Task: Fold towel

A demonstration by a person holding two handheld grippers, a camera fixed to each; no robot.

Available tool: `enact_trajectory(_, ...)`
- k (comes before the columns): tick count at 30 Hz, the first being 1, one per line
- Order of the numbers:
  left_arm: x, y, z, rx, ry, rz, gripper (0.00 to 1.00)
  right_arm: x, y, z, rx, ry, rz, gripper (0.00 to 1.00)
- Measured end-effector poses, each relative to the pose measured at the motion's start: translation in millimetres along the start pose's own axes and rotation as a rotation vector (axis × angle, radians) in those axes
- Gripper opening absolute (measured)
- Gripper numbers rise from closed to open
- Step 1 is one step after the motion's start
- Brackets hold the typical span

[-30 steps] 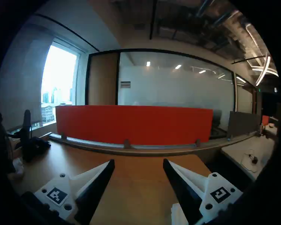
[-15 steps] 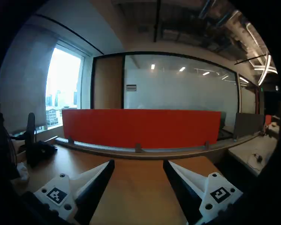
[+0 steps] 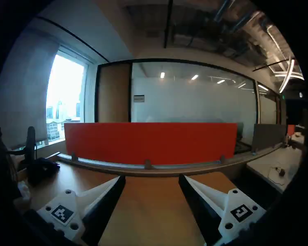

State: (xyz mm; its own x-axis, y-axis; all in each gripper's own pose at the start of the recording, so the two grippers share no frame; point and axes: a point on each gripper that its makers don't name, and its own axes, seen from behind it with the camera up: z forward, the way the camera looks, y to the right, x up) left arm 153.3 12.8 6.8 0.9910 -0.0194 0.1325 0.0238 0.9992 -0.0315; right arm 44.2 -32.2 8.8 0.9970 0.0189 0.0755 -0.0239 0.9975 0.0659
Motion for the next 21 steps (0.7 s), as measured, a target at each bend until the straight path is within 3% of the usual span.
enact_trajectory(8,-8,8.2,-0.5,-0.009,0.019,0.016,0.94,2,-1,-6.9,-0.015,-0.006,0.017,1.0)
enact_trajectory(21,-39,-3.6,-0.4,0.022,0.044,0.026,0.94,2,-9,-11.5,-0.02,0.003,0.046,1.0)
